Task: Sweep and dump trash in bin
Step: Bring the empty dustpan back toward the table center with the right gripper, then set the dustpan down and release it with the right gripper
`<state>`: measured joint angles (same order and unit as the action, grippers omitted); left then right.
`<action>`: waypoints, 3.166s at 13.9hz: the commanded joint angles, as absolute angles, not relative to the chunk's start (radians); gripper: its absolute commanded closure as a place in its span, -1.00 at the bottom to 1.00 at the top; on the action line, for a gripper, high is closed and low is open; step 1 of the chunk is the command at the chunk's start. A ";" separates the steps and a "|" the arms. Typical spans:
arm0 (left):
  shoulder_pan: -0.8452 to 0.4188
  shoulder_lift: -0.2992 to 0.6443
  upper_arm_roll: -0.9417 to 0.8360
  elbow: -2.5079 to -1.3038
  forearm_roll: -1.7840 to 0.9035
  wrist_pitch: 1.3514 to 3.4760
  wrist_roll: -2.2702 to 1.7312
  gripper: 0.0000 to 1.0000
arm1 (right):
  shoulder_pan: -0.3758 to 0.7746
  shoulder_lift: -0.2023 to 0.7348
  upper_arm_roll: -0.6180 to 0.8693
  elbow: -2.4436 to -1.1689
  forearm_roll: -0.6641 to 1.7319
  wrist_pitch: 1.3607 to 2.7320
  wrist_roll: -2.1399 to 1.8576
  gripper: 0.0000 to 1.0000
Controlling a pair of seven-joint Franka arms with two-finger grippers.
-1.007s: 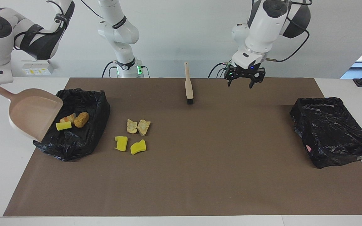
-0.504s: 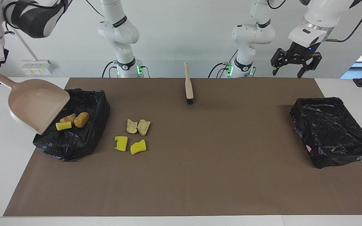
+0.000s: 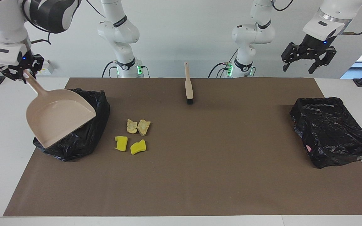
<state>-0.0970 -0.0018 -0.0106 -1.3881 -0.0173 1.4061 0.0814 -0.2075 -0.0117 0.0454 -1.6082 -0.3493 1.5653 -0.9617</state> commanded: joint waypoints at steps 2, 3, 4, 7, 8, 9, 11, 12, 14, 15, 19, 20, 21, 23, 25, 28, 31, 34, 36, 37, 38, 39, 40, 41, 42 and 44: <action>-0.081 0.011 -0.021 -1.348 0.000 1.374 0.084 -1.00 | -0.082 -0.054 0.052 -1.661 -0.264 1.516 -0.659 1.00; -0.080 0.005 -0.021 -1.354 -0.002 1.381 0.080 -1.00 | -0.052 -0.051 0.052 -1.670 -0.227 1.516 -0.579 1.00; -0.077 0.002 -0.021 -1.364 -0.002 1.382 0.080 -1.00 | -0.010 -0.046 0.052 -1.672 -0.218 1.517 -0.505 1.00; -0.048 -0.002 -0.021 -1.367 -0.008 1.384 0.089 -1.00 | 0.106 -0.031 0.052 -1.669 -0.187 1.525 -0.300 1.00; -0.048 -0.002 -0.021 -1.367 -0.008 1.382 0.094 -1.00 | 0.124 -0.028 0.052 -1.664 -0.161 1.526 -0.257 1.00; -0.049 -0.002 -0.021 -1.367 -0.008 1.381 0.092 -1.00 | 0.144 -0.020 0.052 -1.664 -0.153 1.534 -0.221 1.00; -0.049 -0.003 -0.021 -1.367 -0.008 1.370 0.084 -1.00 | 0.199 0.027 0.052 -1.663 -0.117 1.587 -0.103 1.00; -0.049 -0.003 -0.021 -1.367 -0.008 1.367 0.084 -1.00 | 0.231 0.053 0.052 -1.658 -0.111 1.609 -0.065 1.00; -0.048 -0.003 -0.021 -1.367 -0.008 1.368 0.083 -1.00 | 0.273 0.092 0.052 -1.655 -0.094 1.656 0.018 1.00; -0.048 -0.003 -0.018 -1.367 -0.003 1.365 0.078 -1.00 | 0.309 0.125 0.052 -1.643 -0.084 1.684 0.075 1.00; -0.048 -0.014 -0.020 -1.384 0.026 1.368 0.058 -1.00 | 0.423 0.270 0.052 -1.565 -0.043 1.753 0.314 1.00; -0.049 -0.014 -0.020 -1.388 0.026 1.371 0.055 -1.00 | 0.457 0.302 0.052 -1.542 -0.044 1.772 0.359 1.00; -0.052 -0.014 -0.020 -1.388 0.026 1.377 0.049 -1.00 | 0.480 0.334 0.052 -1.519 -0.043 1.779 0.406 1.00; -0.060 -0.014 -0.021 -1.387 0.026 1.384 -0.004 -1.00 | 0.526 0.386 0.052 -1.471 -0.041 1.796 0.504 1.00; -0.051 -0.014 -0.023 -1.388 0.026 1.387 -0.012 -1.00 | 0.554 0.413 0.052 -1.463 0.017 1.851 0.560 1.00; -0.049 -0.014 -0.021 -1.387 0.025 1.378 -0.015 -1.00 | 0.603 0.452 0.052 -1.470 0.035 1.926 0.632 1.00; -0.049 -0.015 -0.021 -1.388 0.025 1.374 -0.015 -1.00 | 0.615 0.457 0.052 -1.500 0.075 1.982 0.647 1.00; -0.048 -0.014 -0.020 -1.388 0.025 1.374 -0.015 -1.00 | 0.615 0.474 0.052 -1.529 0.071 2.034 0.663 1.00; -0.048 -0.014 -0.020 -1.387 0.025 1.374 -0.015 -1.00 | 0.612 0.477 0.052 -1.549 0.075 2.062 0.663 1.00; -0.048 -0.015 -0.020 -1.387 0.025 1.374 -0.015 -1.00 | 0.611 0.477 0.052 -1.551 0.074 2.062 0.664 1.00; -0.048 -0.015 -0.020 -1.387 0.025 1.374 -0.015 -1.00 | 0.612 0.477 0.052 -1.557 0.074 2.062 0.664 1.00; -0.048 -0.014 -0.020 -1.387 0.025 1.374 -0.015 -1.00 | 0.612 0.477 0.051 -1.578 0.069 2.069 0.667 1.00; -0.048 -0.014 -0.020 -1.387 0.025 1.374 -0.015 -1.00 | 0.614 0.476 0.051 -1.588 0.063 2.072 0.684 1.00; -0.048 -0.015 -0.020 -1.387 0.025 1.374 -0.015 -1.00 | 0.614 0.477 0.051 -1.586 0.061 2.074 0.695 1.00; -0.049 -0.015 -0.020 -1.387 0.025 1.374 -0.015 -1.00 | 0.614 0.476 0.051 -1.586 0.061 2.078 0.699 1.00; -0.048 -0.014 -0.020 -1.387 0.025 1.374 -0.015 -1.00 | 0.609 0.477 0.052 -1.586 0.061 2.088 0.699 0.79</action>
